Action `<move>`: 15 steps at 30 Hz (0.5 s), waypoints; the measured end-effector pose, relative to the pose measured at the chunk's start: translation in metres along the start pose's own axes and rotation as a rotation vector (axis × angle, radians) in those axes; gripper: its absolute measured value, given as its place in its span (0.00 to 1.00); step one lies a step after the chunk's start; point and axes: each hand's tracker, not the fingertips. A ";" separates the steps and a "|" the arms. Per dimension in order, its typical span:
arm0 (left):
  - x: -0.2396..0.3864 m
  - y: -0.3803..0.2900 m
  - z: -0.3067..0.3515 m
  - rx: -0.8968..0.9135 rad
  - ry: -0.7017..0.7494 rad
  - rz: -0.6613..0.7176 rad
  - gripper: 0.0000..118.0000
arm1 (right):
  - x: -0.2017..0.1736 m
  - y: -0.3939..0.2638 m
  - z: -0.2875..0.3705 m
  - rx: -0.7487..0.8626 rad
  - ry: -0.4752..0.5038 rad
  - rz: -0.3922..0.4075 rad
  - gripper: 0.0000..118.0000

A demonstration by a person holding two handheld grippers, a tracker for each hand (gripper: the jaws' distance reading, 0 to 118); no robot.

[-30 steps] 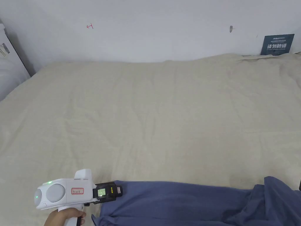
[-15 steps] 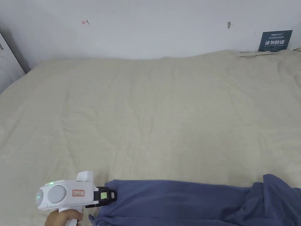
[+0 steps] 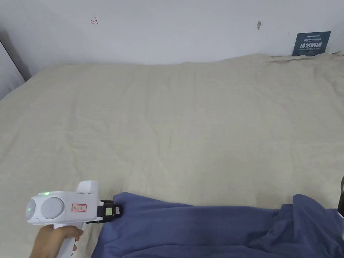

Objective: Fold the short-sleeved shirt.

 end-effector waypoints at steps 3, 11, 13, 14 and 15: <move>-0.008 0.005 0.010 -0.002 0.045 0.007 0.03 | 0.000 0.001 0.001 0.007 0.003 -0.003 0.00; -0.033 0.008 0.031 -0.019 0.152 0.086 0.03 | 0.002 0.002 0.003 0.013 0.014 0.000 0.00; -0.025 0.009 0.033 -0.026 0.142 0.118 0.03 | 0.003 0.001 0.005 0.011 0.017 0.002 0.00; -0.014 0.011 0.033 -0.029 0.144 0.128 0.03 | 0.002 0.000 0.006 0.011 0.019 0.003 0.00; -0.004 0.013 0.033 -0.041 0.150 0.106 0.03 | 0.003 -0.001 0.007 0.011 0.020 0.003 0.00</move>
